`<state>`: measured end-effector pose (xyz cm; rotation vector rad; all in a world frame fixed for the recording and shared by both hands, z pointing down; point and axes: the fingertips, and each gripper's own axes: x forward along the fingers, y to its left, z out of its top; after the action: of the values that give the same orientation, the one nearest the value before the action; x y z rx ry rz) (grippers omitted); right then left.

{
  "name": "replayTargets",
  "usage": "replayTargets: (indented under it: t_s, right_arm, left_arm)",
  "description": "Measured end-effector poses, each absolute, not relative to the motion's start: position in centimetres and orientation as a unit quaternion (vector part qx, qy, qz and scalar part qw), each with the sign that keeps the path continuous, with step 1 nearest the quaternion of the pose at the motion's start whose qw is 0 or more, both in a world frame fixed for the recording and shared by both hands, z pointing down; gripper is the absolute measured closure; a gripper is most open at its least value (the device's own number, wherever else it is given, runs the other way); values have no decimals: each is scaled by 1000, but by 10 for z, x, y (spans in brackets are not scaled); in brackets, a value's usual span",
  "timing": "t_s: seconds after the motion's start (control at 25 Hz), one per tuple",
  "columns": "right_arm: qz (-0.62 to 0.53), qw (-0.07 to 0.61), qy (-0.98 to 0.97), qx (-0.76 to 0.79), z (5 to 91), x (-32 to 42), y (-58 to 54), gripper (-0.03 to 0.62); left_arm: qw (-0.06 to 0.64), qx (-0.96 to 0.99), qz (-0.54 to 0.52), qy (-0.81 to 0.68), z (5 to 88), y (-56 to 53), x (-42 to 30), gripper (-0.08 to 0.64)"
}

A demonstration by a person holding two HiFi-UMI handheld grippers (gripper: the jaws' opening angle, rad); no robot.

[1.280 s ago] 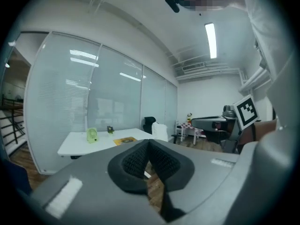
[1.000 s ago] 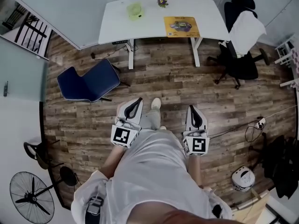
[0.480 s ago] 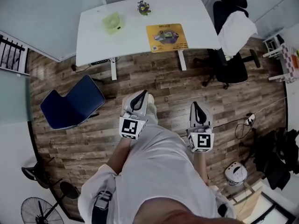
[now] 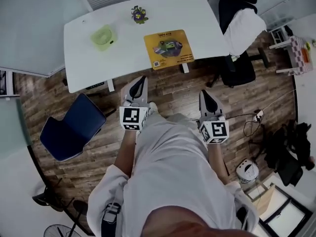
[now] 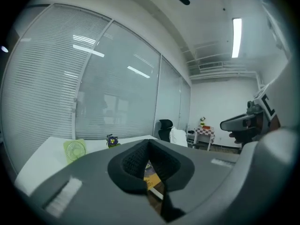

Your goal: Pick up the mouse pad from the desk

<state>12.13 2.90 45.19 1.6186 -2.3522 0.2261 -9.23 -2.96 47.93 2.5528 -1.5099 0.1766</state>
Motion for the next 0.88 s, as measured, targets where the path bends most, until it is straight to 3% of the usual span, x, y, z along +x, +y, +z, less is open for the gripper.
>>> replayTargets:
  t_s: [0.44, 0.72, 0.88]
  right_arm:
    - [115, 183, -793, 569, 498, 150, -77, 589]
    - [143, 201, -801, 545, 545, 160, -159, 589]
    - [163, 228, -807, 520, 579, 163, -204, 575]
  left_arm:
    - [130, 814, 73, -562, 504, -92, -122, 566]
    - [173, 798, 112, -566, 551, -146, -101, 563]
    - [196, 794, 150, -555, 589, -186, -83, 501]
